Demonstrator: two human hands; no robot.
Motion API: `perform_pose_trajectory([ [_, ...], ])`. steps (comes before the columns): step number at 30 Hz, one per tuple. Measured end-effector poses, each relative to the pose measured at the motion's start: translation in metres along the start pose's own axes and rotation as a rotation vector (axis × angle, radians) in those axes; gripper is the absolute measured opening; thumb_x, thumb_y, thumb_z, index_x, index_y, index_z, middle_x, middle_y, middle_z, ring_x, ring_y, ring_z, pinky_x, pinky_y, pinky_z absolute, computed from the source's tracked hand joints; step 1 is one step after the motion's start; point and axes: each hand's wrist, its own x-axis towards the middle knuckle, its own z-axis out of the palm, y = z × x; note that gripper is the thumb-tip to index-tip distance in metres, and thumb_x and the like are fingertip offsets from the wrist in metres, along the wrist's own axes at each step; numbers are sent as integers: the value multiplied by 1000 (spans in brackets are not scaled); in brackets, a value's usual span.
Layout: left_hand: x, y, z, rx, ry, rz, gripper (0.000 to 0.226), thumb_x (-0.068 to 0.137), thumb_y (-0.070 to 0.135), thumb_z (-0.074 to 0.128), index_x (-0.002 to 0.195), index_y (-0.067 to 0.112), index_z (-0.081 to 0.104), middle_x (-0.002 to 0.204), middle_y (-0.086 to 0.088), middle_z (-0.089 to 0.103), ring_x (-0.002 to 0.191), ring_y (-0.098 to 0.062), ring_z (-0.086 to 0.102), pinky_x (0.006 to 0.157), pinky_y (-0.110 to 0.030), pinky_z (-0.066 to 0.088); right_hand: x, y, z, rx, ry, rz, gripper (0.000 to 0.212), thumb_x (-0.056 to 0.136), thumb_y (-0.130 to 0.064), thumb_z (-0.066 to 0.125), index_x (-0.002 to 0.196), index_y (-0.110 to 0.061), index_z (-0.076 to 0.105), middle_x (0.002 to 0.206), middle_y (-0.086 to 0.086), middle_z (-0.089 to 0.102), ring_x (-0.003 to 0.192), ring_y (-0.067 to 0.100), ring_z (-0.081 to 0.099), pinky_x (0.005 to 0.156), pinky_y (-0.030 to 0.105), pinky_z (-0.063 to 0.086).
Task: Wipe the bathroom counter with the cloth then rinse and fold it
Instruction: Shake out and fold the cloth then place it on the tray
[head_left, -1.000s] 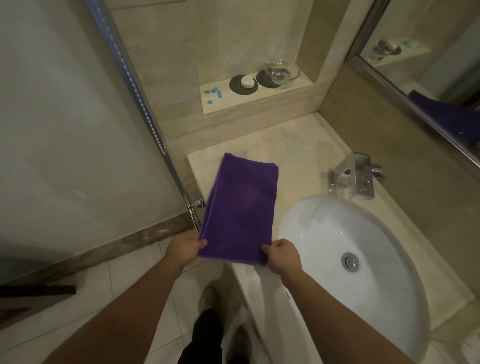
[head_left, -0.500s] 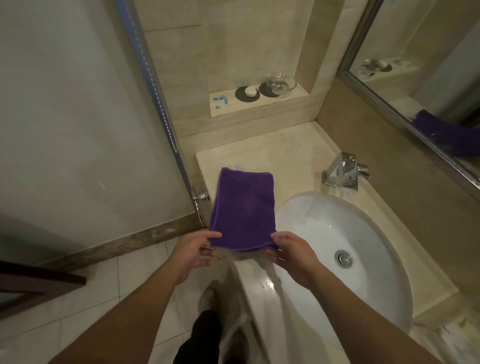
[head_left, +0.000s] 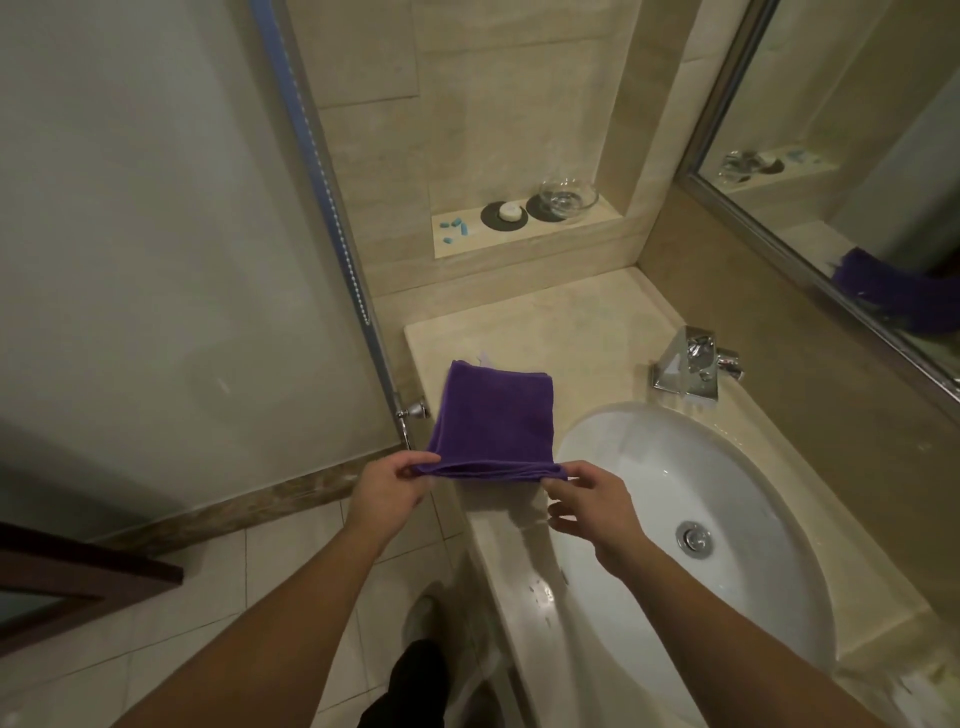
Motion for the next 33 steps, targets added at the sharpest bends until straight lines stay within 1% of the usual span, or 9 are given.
perform_pose_trajectory([
  [5,12,1,-4,176,39,137,31,89,15,72,88,46,73,89,-2,59,76,-15,57,76,-33,48,5,-7,-1,-100,57,-64,2,91,-22,72,91,-22,75,96,0,70,86,19,65,69,35,58],
  [9,21,10,-2,266,27,171,21,90,16,71,97,35,73,114,5,63,105,-13,60,96,-35,52,18,-12,-4,-214,149,-130,1,87,-29,76,86,-29,76,96,-12,72,91,13,66,81,43,59],
  [12,31,23,1,241,23,144,19,91,15,70,100,30,74,96,4,73,92,-12,67,87,-39,57,27,-19,-3,-241,177,-161,12,92,-22,70,87,-32,73,83,-8,74,81,12,67,78,39,60],
  [16,46,39,3,178,29,125,17,91,16,71,95,33,70,91,3,72,88,-14,68,77,-34,60,42,-31,0,-280,168,-242,21,97,-15,62,98,-36,69,94,-10,72,87,7,66,70,17,50],
  [18,57,44,2,135,5,113,21,90,12,71,90,33,69,92,2,72,88,-13,68,72,-27,60,52,-36,-1,-256,150,-228,26,97,-13,61,93,-37,69,93,-12,72,88,6,66,70,15,48],
  [22,81,49,3,90,-40,42,19,90,6,68,96,24,72,94,-2,74,88,-16,71,68,-23,59,75,-48,-2,-248,137,-191,24,97,-10,59,93,-31,70,95,-11,71,92,8,64,71,19,49],
  [26,109,50,8,72,-19,-8,18,91,6,67,104,18,72,96,-3,73,90,-16,70,72,-27,60,102,-51,1,-239,167,-132,14,96,-14,63,97,-26,71,93,-7,70,92,18,67,85,42,60],
  [28,124,49,10,42,-23,-43,21,91,7,68,109,14,72,98,-5,75,91,-20,72,78,-34,62,113,-52,1,-216,192,-108,11,92,-17,67,92,-28,70,86,-3,69,86,22,69,83,50,60],
  [33,157,40,11,76,-31,-72,19,87,14,74,105,15,74,93,-4,77,88,-24,74,82,-44,62,138,-55,1,-238,204,-70,16,92,-14,67,93,-31,67,84,1,72,81,24,70,79,50,62],
])
